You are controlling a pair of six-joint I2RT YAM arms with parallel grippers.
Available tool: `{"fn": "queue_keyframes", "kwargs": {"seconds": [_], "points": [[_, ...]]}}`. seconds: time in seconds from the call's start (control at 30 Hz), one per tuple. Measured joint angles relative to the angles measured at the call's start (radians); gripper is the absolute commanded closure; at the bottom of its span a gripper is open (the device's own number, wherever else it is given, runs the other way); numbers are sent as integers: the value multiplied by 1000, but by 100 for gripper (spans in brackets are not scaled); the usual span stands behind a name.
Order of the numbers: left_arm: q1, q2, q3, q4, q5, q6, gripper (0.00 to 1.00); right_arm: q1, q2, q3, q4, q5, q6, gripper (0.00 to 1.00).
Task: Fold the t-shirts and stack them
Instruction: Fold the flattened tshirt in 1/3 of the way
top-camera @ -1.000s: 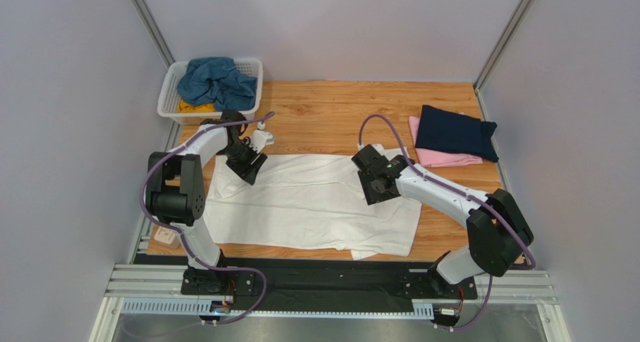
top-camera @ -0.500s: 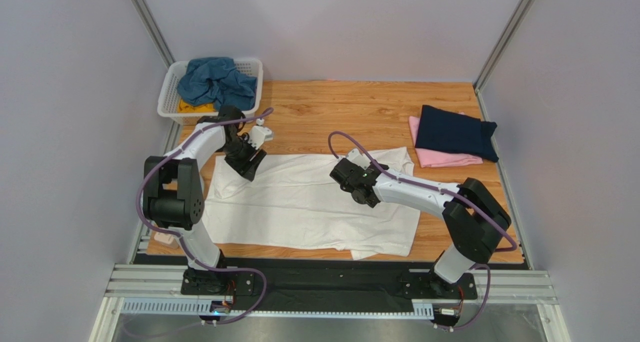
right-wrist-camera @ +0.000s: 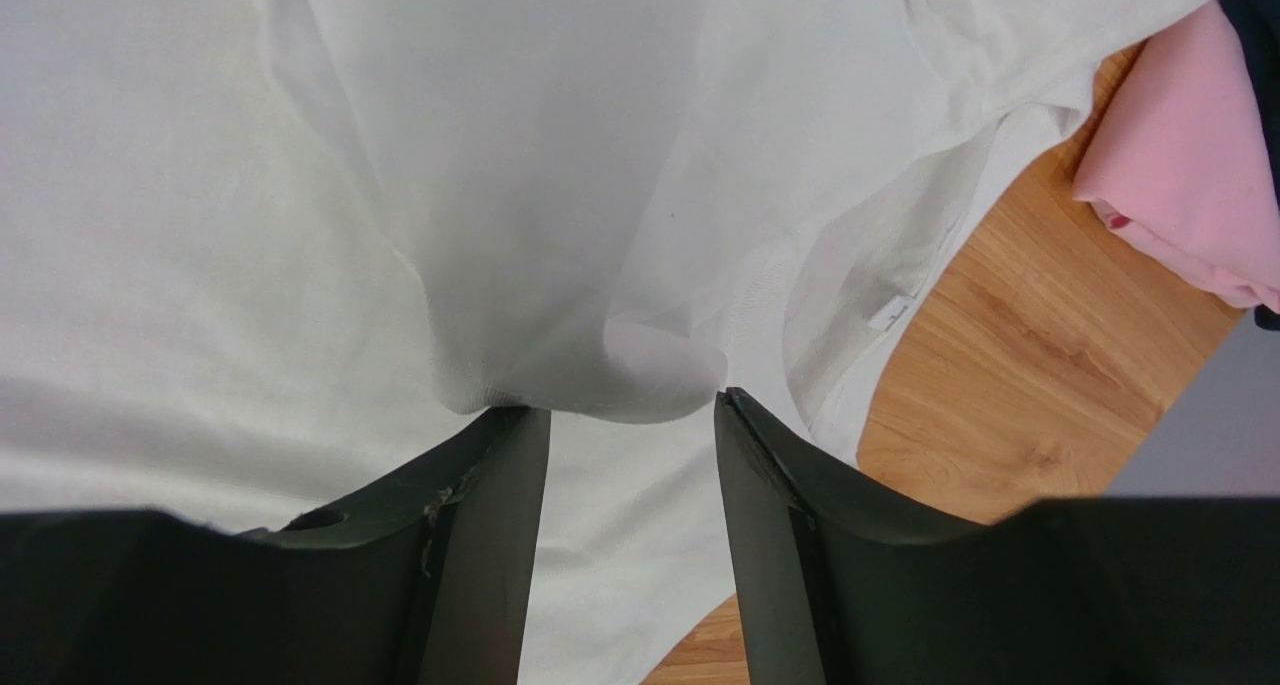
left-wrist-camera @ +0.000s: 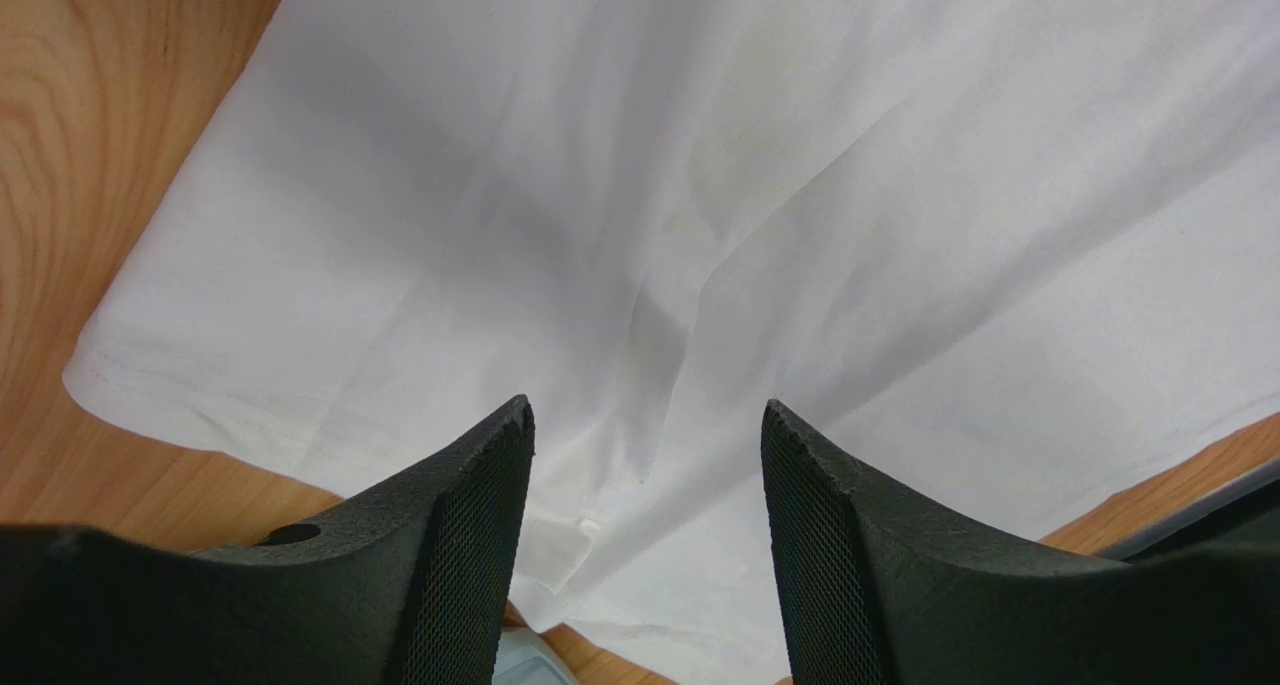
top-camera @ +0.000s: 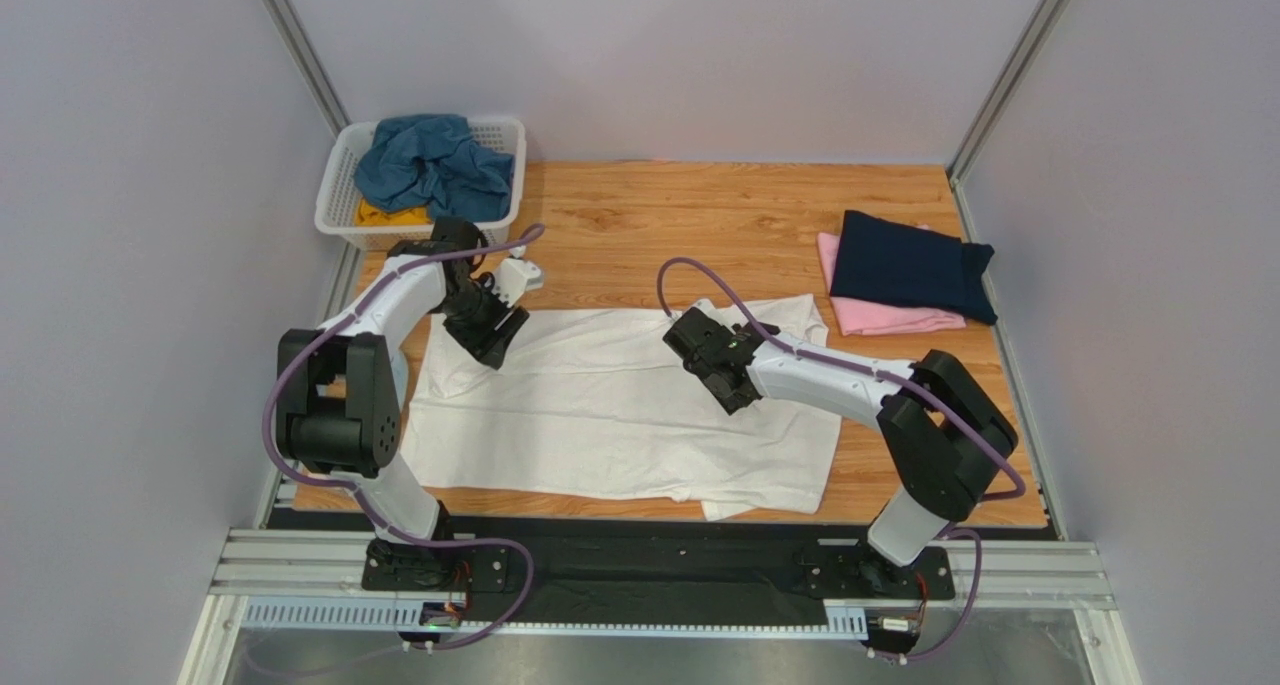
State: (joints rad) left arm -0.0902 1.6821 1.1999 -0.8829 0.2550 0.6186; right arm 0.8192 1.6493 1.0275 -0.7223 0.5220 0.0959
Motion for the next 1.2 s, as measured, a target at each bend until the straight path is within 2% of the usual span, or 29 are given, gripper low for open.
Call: {"fn": "queue_keyframes", "kwargs": {"seconds": [0.23, 0.33, 0.43, 0.47, 0.67, 0.93, 1.2], "points": [[0, -14, -4, -2, -3, 1, 36, 0, -8, 0, 28, -44, -42, 58], [0, -14, -4, -2, -3, 1, 36, -4, -7, 7, 29, -55, -49, 71], [0, -14, -4, -2, -3, 1, 36, -6, -6, 25, 28, -64, -51, 97], [0, -14, -4, -2, -3, 1, 36, -7, -5, 33, 26, -66, -47, 100], [0, -15, -10, 3, -6, 1, 36, -9, -10, 70, -23, -77, -1, 100], [0, -15, -10, 13, -6, 0, 36, -9, -101, 71, -181, -95, 109, 100], [0, -15, -10, 13, -6, 1, 36, -9, -116, 74, -337, -86, 220, 100]]}}
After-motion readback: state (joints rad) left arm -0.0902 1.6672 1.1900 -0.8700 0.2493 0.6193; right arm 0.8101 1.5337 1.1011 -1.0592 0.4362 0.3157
